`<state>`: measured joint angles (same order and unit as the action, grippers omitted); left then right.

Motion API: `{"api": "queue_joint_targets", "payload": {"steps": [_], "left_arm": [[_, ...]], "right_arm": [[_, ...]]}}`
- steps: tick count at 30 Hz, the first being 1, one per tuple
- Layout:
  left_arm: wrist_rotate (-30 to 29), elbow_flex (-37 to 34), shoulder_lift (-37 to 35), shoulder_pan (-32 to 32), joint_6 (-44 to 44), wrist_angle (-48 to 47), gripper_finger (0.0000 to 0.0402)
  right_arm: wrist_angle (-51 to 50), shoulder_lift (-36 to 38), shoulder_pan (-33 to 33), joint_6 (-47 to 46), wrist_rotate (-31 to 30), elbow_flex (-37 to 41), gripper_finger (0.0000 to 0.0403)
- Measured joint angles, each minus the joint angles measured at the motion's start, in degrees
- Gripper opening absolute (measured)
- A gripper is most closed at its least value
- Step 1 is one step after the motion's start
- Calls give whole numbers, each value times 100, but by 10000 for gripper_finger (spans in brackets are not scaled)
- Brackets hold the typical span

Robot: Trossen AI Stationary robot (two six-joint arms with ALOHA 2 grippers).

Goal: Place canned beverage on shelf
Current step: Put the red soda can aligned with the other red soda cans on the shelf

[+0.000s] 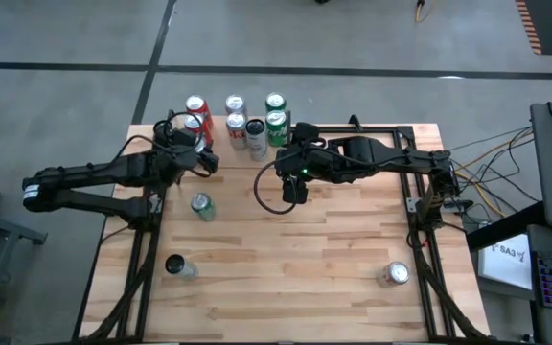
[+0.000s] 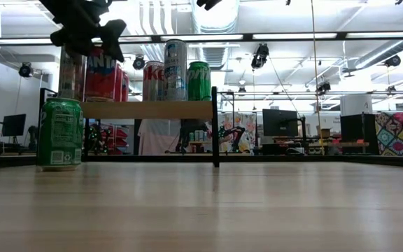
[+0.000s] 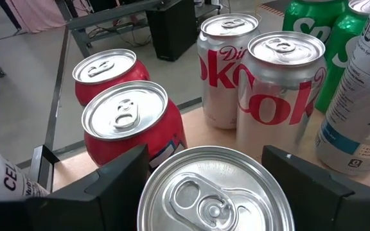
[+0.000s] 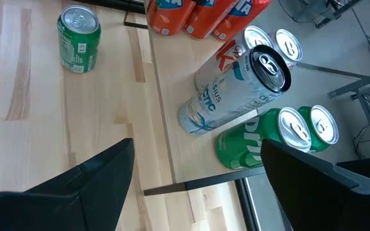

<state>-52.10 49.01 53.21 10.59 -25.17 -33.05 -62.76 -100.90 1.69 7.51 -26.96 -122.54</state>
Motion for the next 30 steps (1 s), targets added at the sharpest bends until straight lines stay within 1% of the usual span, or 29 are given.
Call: {"api": "queue_joint_targets", "payload": {"steps": [30], "left_arm": [[-198,-74,4,0,-239,15,283]], "right_arm": [[2,0,2,-48,0,0,325]]}}
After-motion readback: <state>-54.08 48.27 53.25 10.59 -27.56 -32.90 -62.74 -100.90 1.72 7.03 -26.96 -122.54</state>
